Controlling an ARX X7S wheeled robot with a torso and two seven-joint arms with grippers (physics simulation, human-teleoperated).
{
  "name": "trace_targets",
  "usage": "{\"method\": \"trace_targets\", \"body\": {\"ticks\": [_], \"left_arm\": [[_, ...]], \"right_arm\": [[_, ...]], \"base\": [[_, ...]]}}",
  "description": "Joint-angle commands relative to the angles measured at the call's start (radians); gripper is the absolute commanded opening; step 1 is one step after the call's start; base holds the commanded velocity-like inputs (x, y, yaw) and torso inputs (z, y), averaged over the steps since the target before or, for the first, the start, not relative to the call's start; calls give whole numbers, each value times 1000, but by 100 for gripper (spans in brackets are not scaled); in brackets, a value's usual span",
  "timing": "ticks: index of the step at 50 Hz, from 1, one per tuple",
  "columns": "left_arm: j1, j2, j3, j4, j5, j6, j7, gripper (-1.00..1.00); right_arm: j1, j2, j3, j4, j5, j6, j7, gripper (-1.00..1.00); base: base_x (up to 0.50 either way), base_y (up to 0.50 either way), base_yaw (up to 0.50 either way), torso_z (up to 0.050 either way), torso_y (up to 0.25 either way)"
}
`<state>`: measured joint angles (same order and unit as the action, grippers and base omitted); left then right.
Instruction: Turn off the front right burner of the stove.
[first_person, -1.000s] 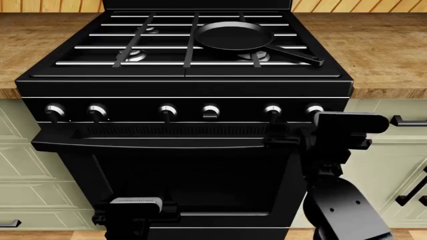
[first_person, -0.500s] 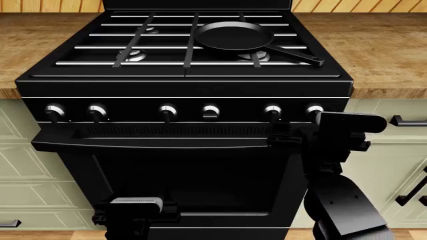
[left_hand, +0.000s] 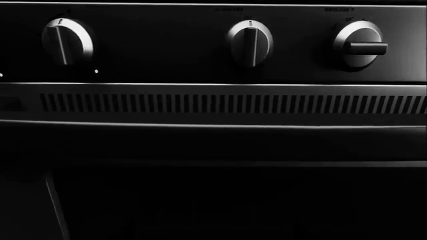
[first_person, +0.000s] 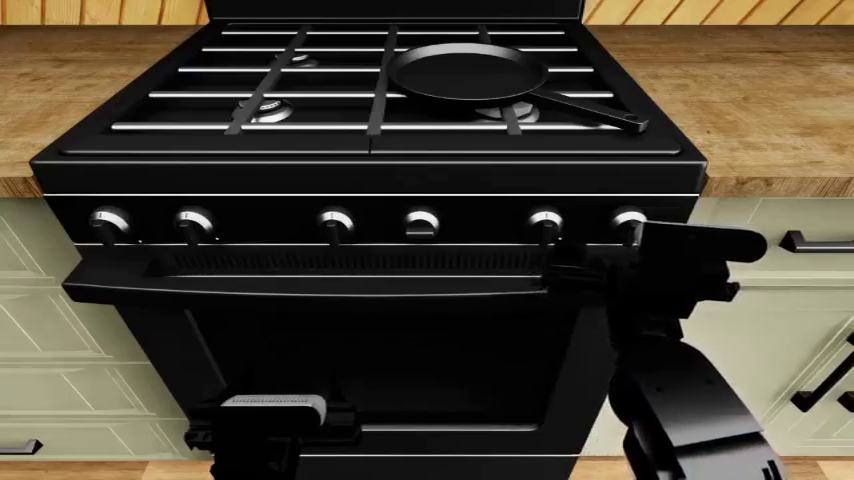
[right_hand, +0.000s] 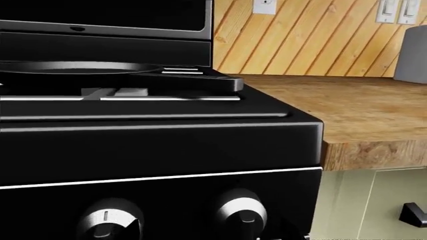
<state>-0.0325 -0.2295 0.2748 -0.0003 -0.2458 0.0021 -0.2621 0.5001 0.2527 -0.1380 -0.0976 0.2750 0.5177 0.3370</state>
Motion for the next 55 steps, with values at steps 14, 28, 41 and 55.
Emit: {"method": "trace_targets", "body": {"ticks": [14,28,41,55], "left_arm": [[-2,-8,11,0,-3,1,-8,100],[-4,-13,17,-1,-5,4,-13,100],[-5,-17,23,-2,-6,7,-18,100],[-7,-23,31,-3,-5,9,-23,100]], "right_arm": [[18,2,6,97,-4,-56,-1,100],[34,4,4,163,-4,-80,-11,100],[43,11,1,194,-3,-91,-15,100],[62,11,-2,248,1,-124,-33,100]], "base": [[0,0,0,0,0],[0,0,0,0,0],[0,0,0,0,0],[0,0,0,0,0]]}}
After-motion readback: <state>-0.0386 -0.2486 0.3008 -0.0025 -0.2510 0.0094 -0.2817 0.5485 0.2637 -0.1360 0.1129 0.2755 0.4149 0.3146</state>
